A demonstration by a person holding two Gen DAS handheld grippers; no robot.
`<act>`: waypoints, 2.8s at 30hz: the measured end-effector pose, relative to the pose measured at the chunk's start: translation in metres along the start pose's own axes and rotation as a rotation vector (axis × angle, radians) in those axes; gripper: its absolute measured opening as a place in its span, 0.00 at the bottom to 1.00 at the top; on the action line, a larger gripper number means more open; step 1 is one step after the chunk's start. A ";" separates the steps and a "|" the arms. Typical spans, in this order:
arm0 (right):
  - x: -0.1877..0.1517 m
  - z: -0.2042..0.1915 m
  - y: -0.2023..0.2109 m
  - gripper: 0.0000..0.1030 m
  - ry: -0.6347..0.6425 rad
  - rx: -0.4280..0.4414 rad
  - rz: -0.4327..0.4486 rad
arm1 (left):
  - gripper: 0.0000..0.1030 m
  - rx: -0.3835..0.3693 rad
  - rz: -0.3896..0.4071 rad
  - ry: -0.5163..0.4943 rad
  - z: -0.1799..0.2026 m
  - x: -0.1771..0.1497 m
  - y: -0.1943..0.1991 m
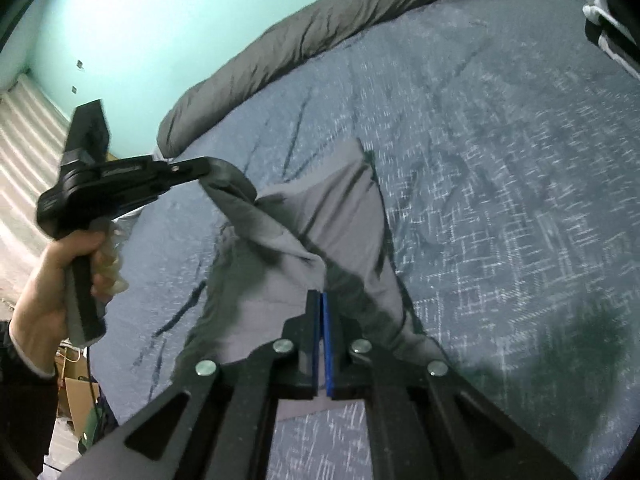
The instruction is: Fold clothes
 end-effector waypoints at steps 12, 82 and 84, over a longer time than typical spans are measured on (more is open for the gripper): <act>-0.014 0.028 0.019 0.01 -0.056 -0.004 0.005 | 0.05 -0.053 -0.071 0.030 0.045 0.039 -0.051; -0.020 0.045 0.024 0.01 -0.103 -0.030 -0.053 | 0.05 -0.111 -0.094 0.100 -0.056 -0.045 -0.055; -0.022 0.048 0.026 0.01 -0.121 -0.026 -0.051 | 0.05 -0.121 -0.090 0.120 -0.059 -0.044 -0.055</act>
Point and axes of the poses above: each gripper's, at about its wrist camera, not at the fingertips, and y roughly against the way its jaws point, z to its right, x to its top, the point moved 2 cm from there along -y, roughly the way its jaws point, and after that the axes turned 6 degrees about -y, right-handed, at the moved point
